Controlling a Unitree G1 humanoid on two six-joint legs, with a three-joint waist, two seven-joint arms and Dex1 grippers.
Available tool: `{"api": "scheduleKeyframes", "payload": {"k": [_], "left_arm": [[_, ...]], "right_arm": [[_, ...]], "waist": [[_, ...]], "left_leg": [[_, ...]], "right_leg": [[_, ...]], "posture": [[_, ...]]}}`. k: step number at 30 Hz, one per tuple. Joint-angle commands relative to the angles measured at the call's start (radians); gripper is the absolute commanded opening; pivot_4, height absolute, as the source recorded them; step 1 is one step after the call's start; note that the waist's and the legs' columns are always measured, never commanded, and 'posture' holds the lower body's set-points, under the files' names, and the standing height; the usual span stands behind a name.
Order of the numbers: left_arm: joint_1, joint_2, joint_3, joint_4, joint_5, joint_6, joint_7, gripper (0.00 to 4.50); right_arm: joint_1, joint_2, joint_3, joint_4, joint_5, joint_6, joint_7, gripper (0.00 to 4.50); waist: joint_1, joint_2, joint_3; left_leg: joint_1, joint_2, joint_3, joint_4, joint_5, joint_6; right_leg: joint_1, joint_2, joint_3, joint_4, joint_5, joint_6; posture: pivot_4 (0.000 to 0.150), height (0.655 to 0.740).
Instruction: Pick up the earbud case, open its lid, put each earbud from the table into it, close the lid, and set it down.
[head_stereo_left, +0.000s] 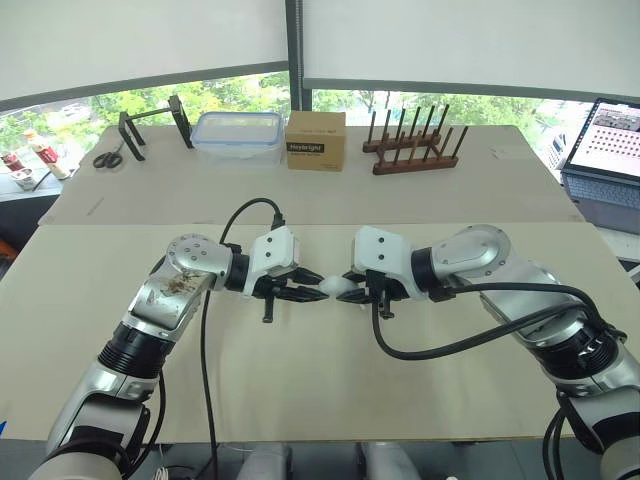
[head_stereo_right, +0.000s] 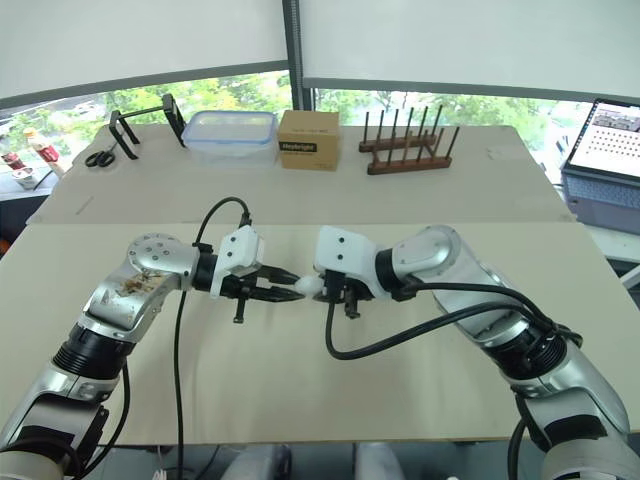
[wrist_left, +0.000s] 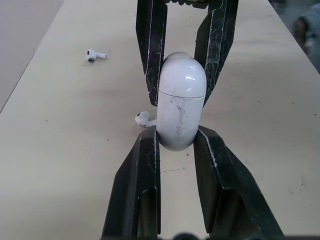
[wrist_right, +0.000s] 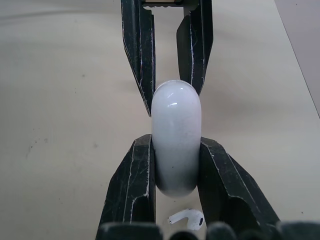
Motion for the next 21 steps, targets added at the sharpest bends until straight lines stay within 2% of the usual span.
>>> {"api": "scheduleKeyframes", "payload": {"k": [1, 5, 7, 12, 21], "left_arm": [[-0.008, -0.020, 0.016, -0.043, -0.020, 0.003, 0.015, 0.46], [-0.002, 0.002, 0.012, -0.046, -0.018, -0.006, -0.015, 0.46], [-0.007, 0.004, 0.020, -0.037, -0.014, -0.014, -0.012, 1.51], [-0.014, 0.007, 0.012, -0.028, 0.002, -0.057, -0.022, 3.76], [-0.031, 0.000, 0.010, -0.014, -0.009, -0.023, -0.024, 3.83]], "right_arm": [[-0.003, 0.003, -0.030, -0.028, -0.004, -0.019, 0.005, 0.76], [0.003, -0.001, -0.032, -0.031, -0.009, -0.021, 0.010, 0.76], [0.005, -0.003, -0.033, -0.031, -0.012, -0.023, 0.013, 0.76], [0.009, -0.004, -0.035, -0.031, -0.018, -0.025, 0.021, 0.76], [0.011, -0.003, -0.035, -0.033, -0.019, -0.025, 0.023, 0.76]], "waist": [[0.000, 0.000, 0.000], [0.000, 0.000, 0.000], [0.000, 0.000, 0.000], [0.001, 0.000, 0.000], [0.000, 0.000, 0.000]], "left_leg": [[0.000, 0.000, 0.000, 0.000, 0.000, 0.000], [0.000, 0.000, 0.000, 0.000, 0.000, 0.000], [0.000, 0.000, 0.000, 0.000, 0.000, 0.000], [0.000, 0.000, 0.000, 0.000, 0.000, 0.000], [0.000, 0.000, 0.000, 0.000, 0.000, 0.000]], "right_leg": [[0.000, 0.000, 0.000, 0.000, 0.000, 0.000], [0.000, 0.000, 0.000, 0.000, 0.000, 0.000], [0.000, 0.000, 0.000, 0.000, 0.000, 0.000], [0.000, 0.000, 0.000, 0.000, 0.000, 0.000], [0.000, 0.000, 0.000, 0.000, 0.000, 0.000]], "posture": [[0.150, 0.7400], [0.150, 0.7400], [0.150, 0.7400], [0.150, 0.7400], [0.150, 0.7400]]}}
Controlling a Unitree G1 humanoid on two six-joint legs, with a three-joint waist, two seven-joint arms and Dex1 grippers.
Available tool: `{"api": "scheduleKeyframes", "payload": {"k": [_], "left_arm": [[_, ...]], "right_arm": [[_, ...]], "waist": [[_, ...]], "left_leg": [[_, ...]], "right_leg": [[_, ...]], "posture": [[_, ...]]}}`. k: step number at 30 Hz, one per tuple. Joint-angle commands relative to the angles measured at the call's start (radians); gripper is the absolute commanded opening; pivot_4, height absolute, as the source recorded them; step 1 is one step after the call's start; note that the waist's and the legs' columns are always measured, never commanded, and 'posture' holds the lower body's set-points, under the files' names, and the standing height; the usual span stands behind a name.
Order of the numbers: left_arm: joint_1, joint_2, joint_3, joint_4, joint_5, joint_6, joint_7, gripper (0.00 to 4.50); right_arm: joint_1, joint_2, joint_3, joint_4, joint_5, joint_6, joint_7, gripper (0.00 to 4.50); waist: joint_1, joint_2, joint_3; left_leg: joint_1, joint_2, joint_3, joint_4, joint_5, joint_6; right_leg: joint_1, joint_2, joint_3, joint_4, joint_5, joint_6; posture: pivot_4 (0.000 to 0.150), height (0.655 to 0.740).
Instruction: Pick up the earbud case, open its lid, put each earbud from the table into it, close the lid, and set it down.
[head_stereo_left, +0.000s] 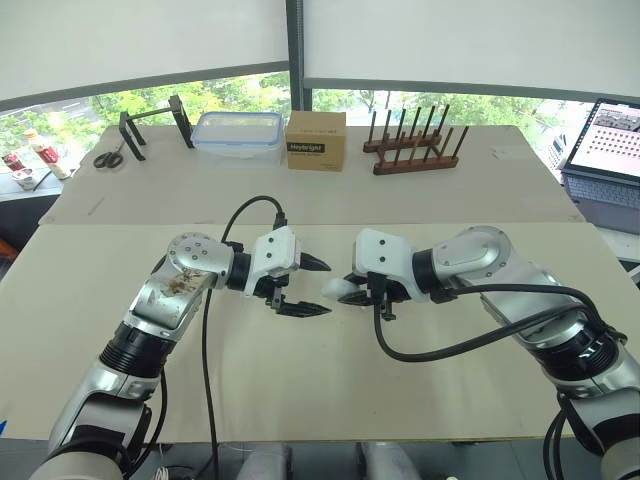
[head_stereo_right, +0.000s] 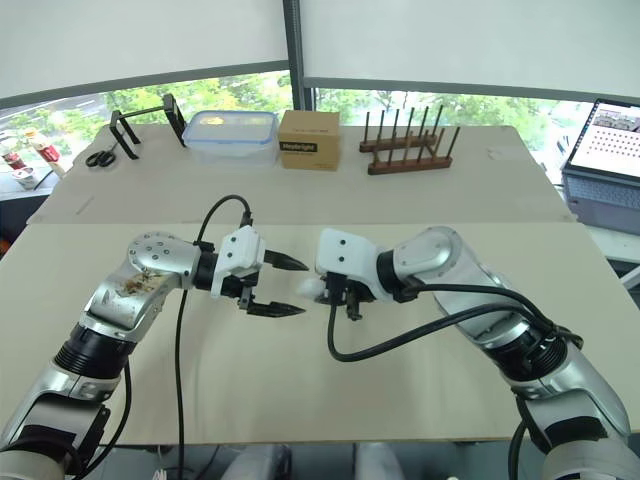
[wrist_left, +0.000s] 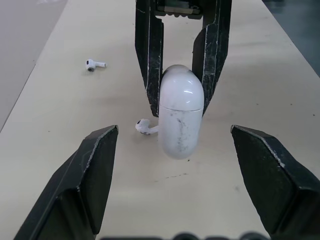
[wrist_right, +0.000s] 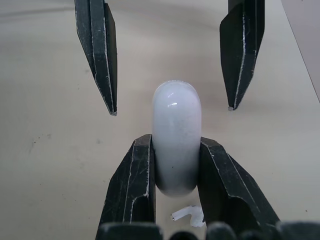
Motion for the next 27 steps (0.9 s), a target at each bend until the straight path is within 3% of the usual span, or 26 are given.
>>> {"api": "scheduleKeyframes", "payload": {"k": [1, 3, 5, 11, 20, 22, 27], "left_arm": [[-0.022, 0.000, 0.010, -0.012, -0.012, 0.010, -0.010, 3.83], [-0.024, -0.001, 0.009, -0.013, -0.012, 0.013, -0.013, 3.83], [-0.024, -0.007, 0.007, -0.013, -0.010, 0.018, -0.012, 3.29], [-0.022, -0.035, -0.001, -0.021, -0.004, 0.032, 0.009, 0.64], [-0.006, -0.024, 0.000, -0.024, 0.018, 0.011, 0.013, 0.52], [0.002, -0.019, 0.007, -0.021, 0.020, 0.008, 0.016, 0.52], [0.044, 0.005, 0.037, -0.019, -0.012, -0.001, -0.007, 0.52]], "right_arm": [[0.001, -0.002, -0.031, -0.032, -0.003, -0.023, 0.004, 0.76], [0.000, -0.002, -0.031, -0.033, -0.002, -0.022, 0.004, 0.76], [-0.001, 0.000, -0.032, -0.034, -0.002, -0.021, 0.003, 0.76], [-0.003, 0.004, -0.032, -0.037, 0.000, -0.020, 0.003, 0.76], [0.003, 0.007, -0.044, -0.045, 0.011, -0.004, 0.002, 0.76], [0.010, -0.016, -0.050, -0.048, 0.008, -0.018, 0.016, 1.80], [0.018, -0.076, -0.088, -0.050, -0.011, -0.061, 0.033, 3.48]], "waist": [[-0.001, 0.000, 0.000], [-0.001, 0.000, 0.000], [0.000, 0.000, 0.000], [0.000, 0.000, 0.000], [0.000, 0.000, 0.000], [0.000, 0.000, 0.000], [0.000, 0.000, 0.000]], "left_leg": [[0.000, 0.000, 0.000, 0.000, 0.000, 0.000], [0.000, 0.000, 0.000, 0.000, 0.000, 0.000], [0.000, 0.000, 0.000, 0.000, 0.000, 0.000], [0.000, 0.000, 0.000, 0.000, 0.000, 0.000], [0.000, 0.000, 0.000, 0.000, 0.000, 0.000], [0.000, 0.000, 0.000, 0.000, 0.000, 0.000], [0.000, 0.000, 0.000, 0.000, 0.000, 0.000]], "right_leg": [[0.000, 0.000, 0.000, 0.000, 0.000, 0.000], [0.000, 0.000, 0.000, 0.000, 0.000, 0.000], [0.000, 0.000, 0.000, 0.000, 0.000, 0.000], [0.000, 0.000, 0.000, 0.000, 0.000, 0.000], [0.000, 0.000, 0.000, 0.000, 0.000, 0.000], [0.000, 0.000, 0.000, 0.000, 0.000, 0.000], [0.000, 0.000, 0.000, 0.000, 0.000, 0.000]], "posture": [[0.150, 0.7400], [0.150, 0.7400], [0.150, 0.7400], [0.150, 0.7400], [0.150, 0.7400], [0.150, 0.7400], [0.150, 0.7400]]}}
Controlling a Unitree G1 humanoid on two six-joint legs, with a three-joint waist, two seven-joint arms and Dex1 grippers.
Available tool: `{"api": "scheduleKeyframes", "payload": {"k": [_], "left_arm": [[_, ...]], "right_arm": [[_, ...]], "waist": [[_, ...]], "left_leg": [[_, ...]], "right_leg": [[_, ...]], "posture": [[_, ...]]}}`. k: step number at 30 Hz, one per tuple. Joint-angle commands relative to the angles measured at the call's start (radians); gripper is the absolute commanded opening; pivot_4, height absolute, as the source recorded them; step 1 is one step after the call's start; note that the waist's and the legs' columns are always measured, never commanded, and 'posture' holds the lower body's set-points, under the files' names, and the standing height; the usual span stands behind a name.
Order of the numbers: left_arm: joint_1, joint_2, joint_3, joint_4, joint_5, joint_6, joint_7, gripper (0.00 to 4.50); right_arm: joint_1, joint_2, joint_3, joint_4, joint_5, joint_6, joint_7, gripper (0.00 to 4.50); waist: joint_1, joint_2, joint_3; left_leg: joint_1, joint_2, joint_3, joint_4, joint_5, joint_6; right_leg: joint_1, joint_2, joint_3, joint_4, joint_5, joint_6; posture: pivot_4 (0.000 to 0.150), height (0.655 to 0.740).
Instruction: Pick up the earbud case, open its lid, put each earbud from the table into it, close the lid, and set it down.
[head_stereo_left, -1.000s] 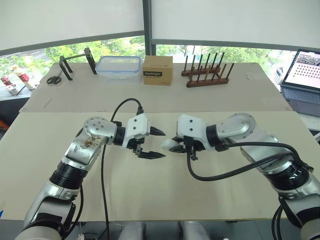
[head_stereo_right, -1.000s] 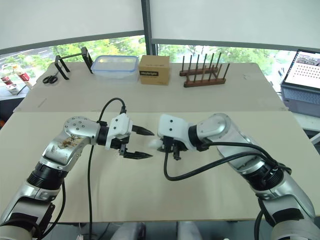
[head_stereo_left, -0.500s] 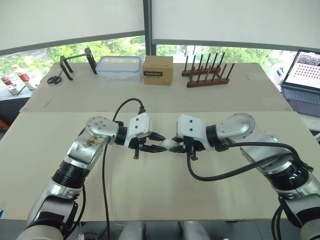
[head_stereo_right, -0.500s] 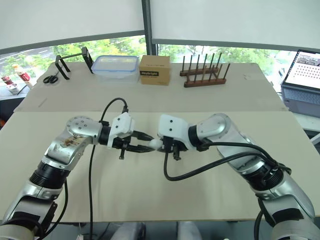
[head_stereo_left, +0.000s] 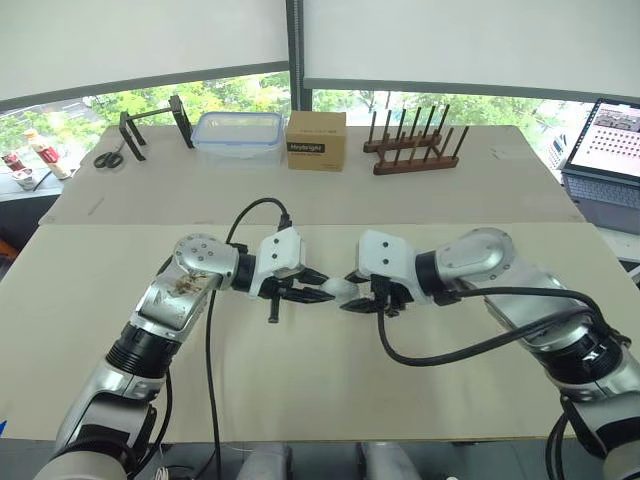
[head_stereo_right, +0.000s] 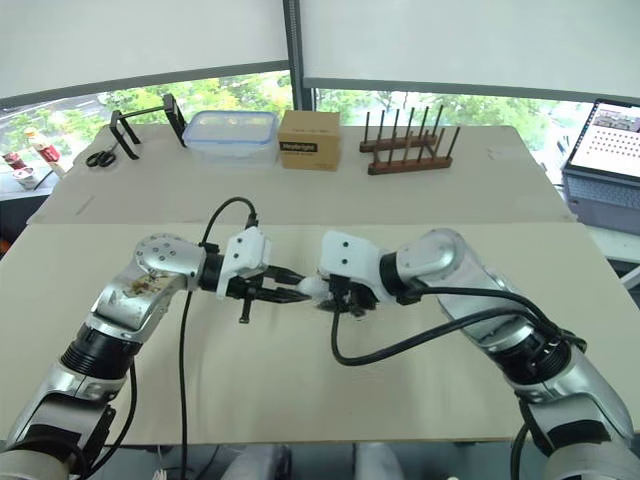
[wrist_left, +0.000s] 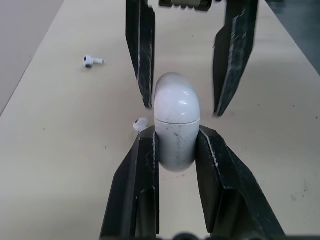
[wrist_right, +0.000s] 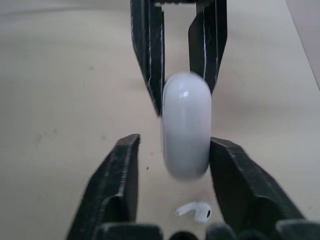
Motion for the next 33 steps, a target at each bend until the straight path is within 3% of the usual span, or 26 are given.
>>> {"api": "scheduleKeyframes", "payload": {"k": [1, 5, 9, 13, 33], "left_arm": [[0.033, 0.016, 0.056, -0.015, -0.055, -0.011, -0.022, 0.52], [0.086, -0.043, 0.174, 0.048, -0.197, 0.040, 0.001, 0.52], [0.116, -0.097, 0.209, 0.116, -0.191, -0.035, 0.036, 0.52], [0.106, -0.129, 0.212, 0.063, -0.219, -0.019, 0.050, 0.52], [0.129, -0.088, 0.162, 0.001, -0.189, -0.078, 0.010, 0.52]], "right_arm": [[-0.011, -0.047, -0.082, -0.032, -0.007, -0.057, 0.017, 3.80], [0.013, -0.042, -0.161, -0.018, -0.020, -0.236, -0.006, 3.82], [0.055, -0.006, -0.188, -0.038, 0.013, -0.262, -0.008, 3.82], [0.046, 0.082, -0.153, -0.024, -0.023, -0.250, -0.078, 3.82], [-0.017, 0.127, -0.200, 0.058, 0.027, -0.193, -0.070, 3.82]], "waist": [[0.000, 0.000, 0.000], [0.000, 0.000, 0.000], [0.002, 0.000, 0.000], [0.002, 0.000, 0.000], [0.002, 0.000, 0.000]], "left_leg": [[0.000, 0.000, 0.000, 0.000, 0.000, 0.000], [0.000, 0.000, 0.000, 0.000, 0.000, 0.000], [0.001, 0.000, 0.000, 0.000, 0.000, 0.000], [0.000, 0.000, 0.000, 0.000, 0.000, 0.000], [0.001, 0.000, -0.001, 0.000, 0.000, 0.000]], "right_leg": [[0.000, 0.000, 0.000, 0.000, 0.000, 0.000], [0.000, 0.000, 0.000, 0.000, 0.000, 0.000], [0.001, 0.000, 0.000, 0.000, 0.000, 0.000], [0.000, 0.000, 0.001, 0.000, 0.000, 0.000], [0.000, 0.000, 0.001, 0.000, 0.000, 0.000]], "posture": [[0.150, 0.7400], [0.150, 0.7400], [0.150, 0.7400], [0.150, 0.7400], [0.150, 0.7400]]}}
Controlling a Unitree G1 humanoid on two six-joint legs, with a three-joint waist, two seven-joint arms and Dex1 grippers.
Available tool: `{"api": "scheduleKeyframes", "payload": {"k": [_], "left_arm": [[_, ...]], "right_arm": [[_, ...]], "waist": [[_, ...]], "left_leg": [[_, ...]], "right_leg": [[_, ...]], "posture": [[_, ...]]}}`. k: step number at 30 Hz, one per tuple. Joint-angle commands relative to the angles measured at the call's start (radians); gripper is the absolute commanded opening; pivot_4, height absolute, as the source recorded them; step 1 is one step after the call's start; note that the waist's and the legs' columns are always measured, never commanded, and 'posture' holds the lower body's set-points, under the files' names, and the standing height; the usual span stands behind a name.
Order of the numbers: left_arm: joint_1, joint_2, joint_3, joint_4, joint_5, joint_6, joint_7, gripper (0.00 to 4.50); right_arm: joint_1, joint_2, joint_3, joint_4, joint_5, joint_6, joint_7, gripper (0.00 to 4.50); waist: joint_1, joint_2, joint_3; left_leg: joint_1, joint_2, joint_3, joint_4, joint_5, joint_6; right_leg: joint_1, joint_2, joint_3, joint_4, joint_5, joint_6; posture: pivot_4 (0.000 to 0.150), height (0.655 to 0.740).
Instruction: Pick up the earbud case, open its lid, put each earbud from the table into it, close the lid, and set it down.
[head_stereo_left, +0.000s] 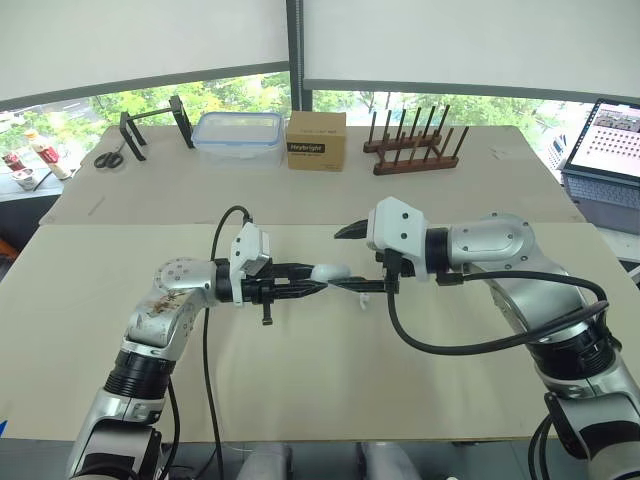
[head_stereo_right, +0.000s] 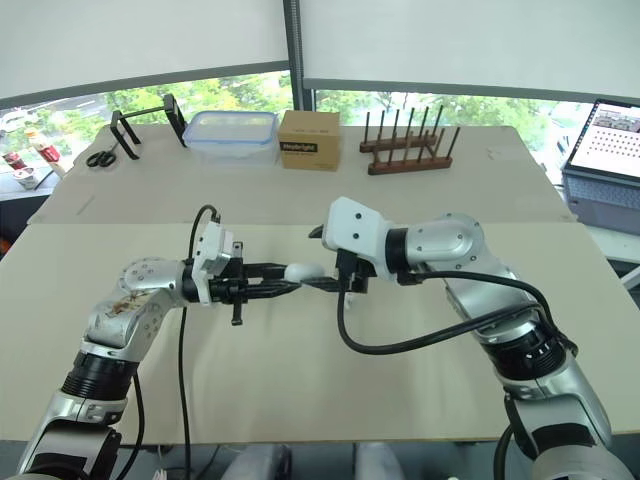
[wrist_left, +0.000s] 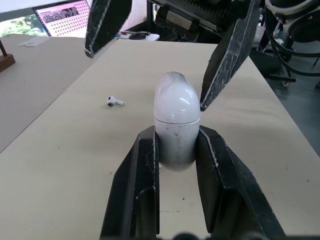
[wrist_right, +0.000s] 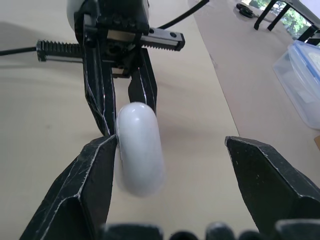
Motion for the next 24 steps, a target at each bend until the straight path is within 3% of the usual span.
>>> {"api": "scheduleKeyframes", "payload": {"k": [1, 18, 24], "left_arm": [[-0.003, 0.001, -0.005, -0.035, -0.010, -0.022, -0.016, 0.52], [0.014, 0.002, 0.017, -0.031, -0.004, -0.048, -0.005, 0.52], [0.046, -0.036, 0.061, -0.022, 0.022, -0.143, 0.100, 0.52]], "right_arm": [[-0.029, 0.002, -0.049, -0.006, 0.009, 0.015, -0.020, 3.82], [-0.067, -0.044, -0.103, 0.029, 0.067, 0.023, 0.035, 3.82], [0.074, -0.108, -0.197, -0.062, 0.111, -0.003, 0.042, 3.82]], "waist": [[0.000, 0.000, 0.000], [-0.001, 0.000, 0.000], [0.010, 0.000, 0.000]], "left_leg": [[0.000, 0.000, 0.000, 0.000, 0.000, 0.000], [0.000, 0.000, 0.000, 0.000, 0.000, 0.000], [0.000, 0.000, 0.000, 0.000, 0.000, 0.000]], "right_leg": [[0.000, 0.000, 0.000, 0.000, 0.000, 0.000], [0.000, 0.000, 0.000, 0.000, 0.000, 0.000], [0.000, -0.001, 0.000, -0.001, 0.000, 0.000]], "posture": [[0.150, 0.7400], [0.150, 0.7400], [0.150, 0.7400]]}}
